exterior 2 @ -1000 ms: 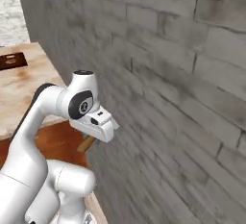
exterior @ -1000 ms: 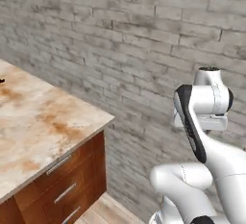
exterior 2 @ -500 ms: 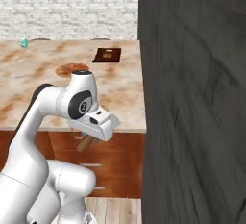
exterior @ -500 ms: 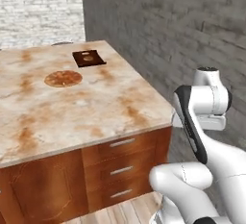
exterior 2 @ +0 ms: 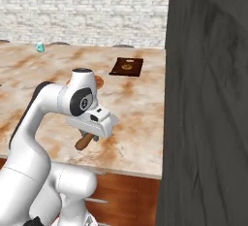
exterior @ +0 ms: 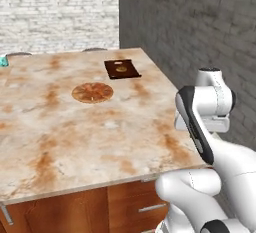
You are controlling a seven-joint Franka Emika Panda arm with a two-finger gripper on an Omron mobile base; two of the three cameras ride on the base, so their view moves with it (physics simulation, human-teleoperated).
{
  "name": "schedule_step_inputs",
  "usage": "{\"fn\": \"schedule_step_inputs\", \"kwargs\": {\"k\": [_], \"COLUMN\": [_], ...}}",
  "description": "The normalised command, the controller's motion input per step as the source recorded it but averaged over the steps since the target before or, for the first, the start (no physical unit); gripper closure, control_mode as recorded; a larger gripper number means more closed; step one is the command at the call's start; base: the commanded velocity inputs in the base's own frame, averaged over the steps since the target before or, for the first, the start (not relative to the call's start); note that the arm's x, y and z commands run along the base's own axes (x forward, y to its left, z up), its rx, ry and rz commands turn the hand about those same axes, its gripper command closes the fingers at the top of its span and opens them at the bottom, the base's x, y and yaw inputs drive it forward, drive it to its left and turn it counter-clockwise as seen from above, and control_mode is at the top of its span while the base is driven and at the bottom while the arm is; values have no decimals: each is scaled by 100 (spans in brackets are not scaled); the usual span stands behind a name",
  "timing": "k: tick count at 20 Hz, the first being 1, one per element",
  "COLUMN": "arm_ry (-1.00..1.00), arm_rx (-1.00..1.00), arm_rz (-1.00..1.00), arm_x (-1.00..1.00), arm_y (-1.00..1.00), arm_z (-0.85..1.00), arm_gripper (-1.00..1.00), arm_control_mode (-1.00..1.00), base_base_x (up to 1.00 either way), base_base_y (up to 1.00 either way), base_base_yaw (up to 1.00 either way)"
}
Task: Take the pizza cutter from the drawer on the right and place it on the dining counter for cutting.
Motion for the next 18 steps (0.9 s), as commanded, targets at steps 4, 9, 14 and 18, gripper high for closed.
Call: {"fn": "schedule_step_inputs", "kwargs": {"k": [4, 9, 14, 18], "arm_ry": [0, 0, 0, 0], "arm_rx": [0, 0, 0, 0], "arm_rz": [0, 0, 0, 2], "arm_x": [0, 0, 0, 76], "arm_y": [0, 0, 0, 6], "arm_z": [0, 0, 0, 0], "arm_gripper": [100, 100, 100, 100], "arm_control_mode": [100, 100, 100, -100], "base_base_x": [16, 25, 43, 0], "base_base_y": [0, 0, 0, 0], "base_base_yaw": [3, 0, 1, 0]}}
